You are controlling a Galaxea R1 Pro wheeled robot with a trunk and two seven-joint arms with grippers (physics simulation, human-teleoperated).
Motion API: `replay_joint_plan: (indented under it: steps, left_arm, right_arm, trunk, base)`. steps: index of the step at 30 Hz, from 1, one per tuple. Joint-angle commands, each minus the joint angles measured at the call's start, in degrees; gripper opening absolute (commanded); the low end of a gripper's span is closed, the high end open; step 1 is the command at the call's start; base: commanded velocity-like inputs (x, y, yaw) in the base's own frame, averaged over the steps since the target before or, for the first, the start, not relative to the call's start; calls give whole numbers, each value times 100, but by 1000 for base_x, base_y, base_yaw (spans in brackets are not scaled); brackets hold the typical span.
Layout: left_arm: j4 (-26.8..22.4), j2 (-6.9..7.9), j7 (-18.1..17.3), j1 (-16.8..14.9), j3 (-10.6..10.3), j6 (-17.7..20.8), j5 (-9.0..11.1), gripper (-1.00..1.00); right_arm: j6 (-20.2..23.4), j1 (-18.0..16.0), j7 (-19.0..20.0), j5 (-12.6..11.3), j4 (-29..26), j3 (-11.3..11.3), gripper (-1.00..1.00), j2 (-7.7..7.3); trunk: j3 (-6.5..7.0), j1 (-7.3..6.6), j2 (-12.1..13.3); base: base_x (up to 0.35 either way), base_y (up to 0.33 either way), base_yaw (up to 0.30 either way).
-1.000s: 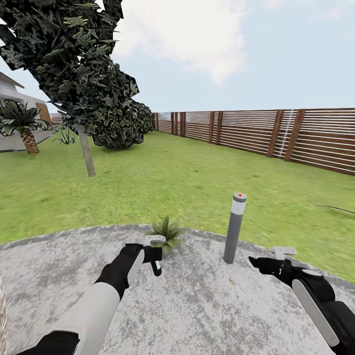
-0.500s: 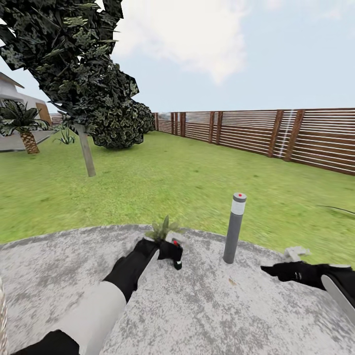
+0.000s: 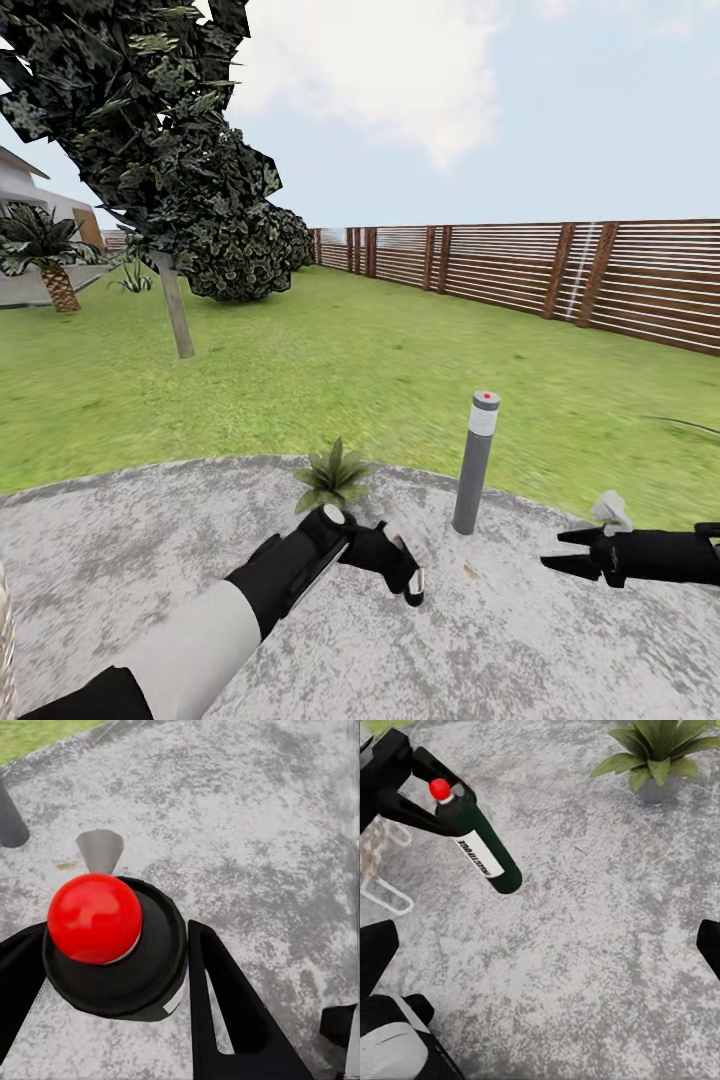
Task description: Pick up the pesticide atomizer in the garden and spray insectifuge to fully cover both potted plants in the garden.
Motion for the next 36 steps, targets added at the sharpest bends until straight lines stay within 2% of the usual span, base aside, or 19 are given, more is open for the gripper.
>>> replay_joint_plan:
  steps: [1,2,3,4,7,14,18,30,36]
  left_arm:
    - [-5,2,-65,-5,-155,-53,-10,-100]
    - [-2,4,-116,-5,-352,-141,-26,-100]
    - [1,5,-177,-5,-681,-263,-40,-100]
    - [2,5,-203,-5,-880,-324,-45,-100]
    - [6,1,-240,-5,-1199,-411,-39,-100]
    - [4,-45,-258,-5,-1308,-440,-28,-100]
    - [-8,-150,-362,-5,-1314,-457,-20,-100]
    - [-18,-150,-425,-5,-1319,-660,-9,-100]
    - [-144,-150,-415,-5,-1319,-677,60,-100]
  right_arm:
    - [30,-6,91,-31,1,4,-100,-15]
    - [28,-6,202,-31,1,-2,-100,-24]
    - [26,-6,395,-31,1,-33,-100,-37]
    - [25,-6,509,-31,1,-71,-100,-50]
    - [24,-6,677,-26,-4,-186,-100,-70]
    - [31,-6,725,-30,-158,-222,-100,-67]
    - [32,-6,721,-31,-174,-222,-100,-67]
    - [41,-6,720,-31,-187,-210,-100,-42]
    - [41,-6,720,-31,-191,-203,-100,-38]
  trunk:
    - [-6,0,-3]
    - [-6,0,-3]
    - [-6,0,-3]
    - [-6,0,-3]
    - [-6,0,-3]
    - [-6,0,-3]
    - [-6,0,-3]
    - [-6,0,-3]
    - [-6,0,-3]
  base:
    - [0,0,0]
    - [0,0,0]
    - [0,0,0]
    - [0,0,0]
    - [0,0,0]
    - [0,0,0]
    - [0,0,0]
    - [0,0,0]
    - [0,0,0]
